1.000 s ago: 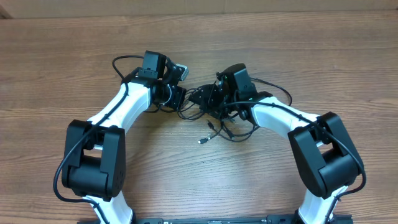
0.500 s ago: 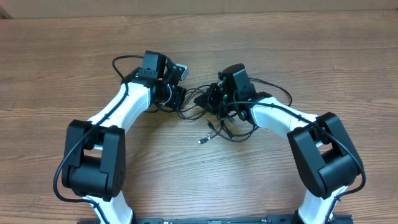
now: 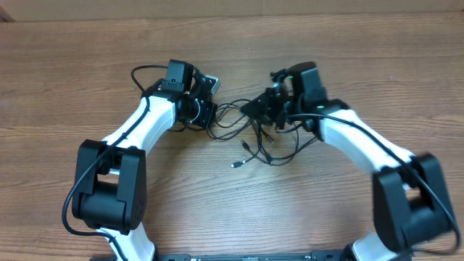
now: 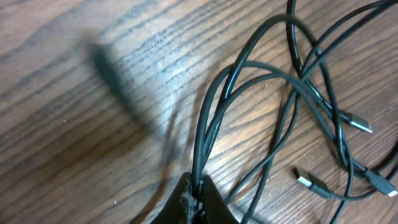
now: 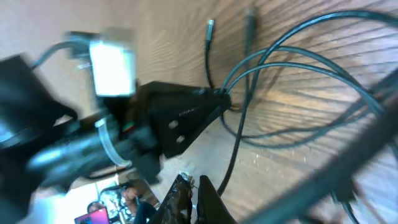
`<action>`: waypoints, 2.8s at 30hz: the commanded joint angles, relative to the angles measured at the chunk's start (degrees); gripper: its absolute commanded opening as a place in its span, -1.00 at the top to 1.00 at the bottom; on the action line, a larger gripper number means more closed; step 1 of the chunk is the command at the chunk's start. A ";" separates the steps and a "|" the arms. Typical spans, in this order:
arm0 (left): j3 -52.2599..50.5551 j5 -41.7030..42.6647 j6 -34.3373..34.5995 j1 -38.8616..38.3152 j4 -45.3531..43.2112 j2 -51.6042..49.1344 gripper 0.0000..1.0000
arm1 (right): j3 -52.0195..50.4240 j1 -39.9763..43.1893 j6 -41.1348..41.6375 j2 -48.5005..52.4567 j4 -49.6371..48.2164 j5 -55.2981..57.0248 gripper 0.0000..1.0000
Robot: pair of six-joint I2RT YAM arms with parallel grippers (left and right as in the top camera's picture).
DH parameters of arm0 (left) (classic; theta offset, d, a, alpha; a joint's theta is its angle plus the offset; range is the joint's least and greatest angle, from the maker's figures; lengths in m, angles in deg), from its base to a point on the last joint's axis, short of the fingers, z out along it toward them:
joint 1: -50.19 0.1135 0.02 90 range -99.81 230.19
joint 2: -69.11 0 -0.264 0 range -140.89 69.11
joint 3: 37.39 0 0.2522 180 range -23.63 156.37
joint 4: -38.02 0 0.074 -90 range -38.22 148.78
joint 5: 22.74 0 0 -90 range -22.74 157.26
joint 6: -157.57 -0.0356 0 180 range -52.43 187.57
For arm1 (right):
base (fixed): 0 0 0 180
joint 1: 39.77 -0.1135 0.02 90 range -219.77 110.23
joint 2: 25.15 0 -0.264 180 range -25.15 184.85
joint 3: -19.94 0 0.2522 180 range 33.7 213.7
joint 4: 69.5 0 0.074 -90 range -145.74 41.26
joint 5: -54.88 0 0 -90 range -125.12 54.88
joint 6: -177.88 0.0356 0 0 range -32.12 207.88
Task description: Untangle cables
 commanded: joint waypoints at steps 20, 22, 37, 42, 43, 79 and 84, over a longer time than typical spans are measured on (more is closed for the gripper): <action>0.04 -4.63 -1.51 -0.31 0.72 2.91 0.91 | 0.00 16.85 -17.70 -7.41 7.87 -27.47 0.92; 0.04 -7.06 -1.46 -0.31 0.74 2.91 0.91 | 0.00 16.85 -17.73 -7.41 9.42 -23.06 0.92; 0.04 -8.44 -1.53 -0.37 0.44 2.91 0.91 | 0.00 16.74 -17.68 -7.41 33.77 35.85 0.86; 0.04 -8.79 -1.51 -0.37 0.52 2.91 0.91 | 0.00 16.74 -17.66 -7.41 35.63 40.94 0.84; 0.04 -8.79 -1.51 -0.37 0.55 2.91 0.92 | 0.00 16.74 -17.64 -7.41 35.71 40.83 0.72; 0.04 -10.80 0.79 -0.37 1.11 2.89 0.80 | -0.04 5.01 -15.56 5.01 33.27 41.90 0.17; 0.04 -24.48 8.28 -0.26 2.10 2.89 0.78 | -0.04 5.22 -15.54 5.05 36.06 50.97 -0.03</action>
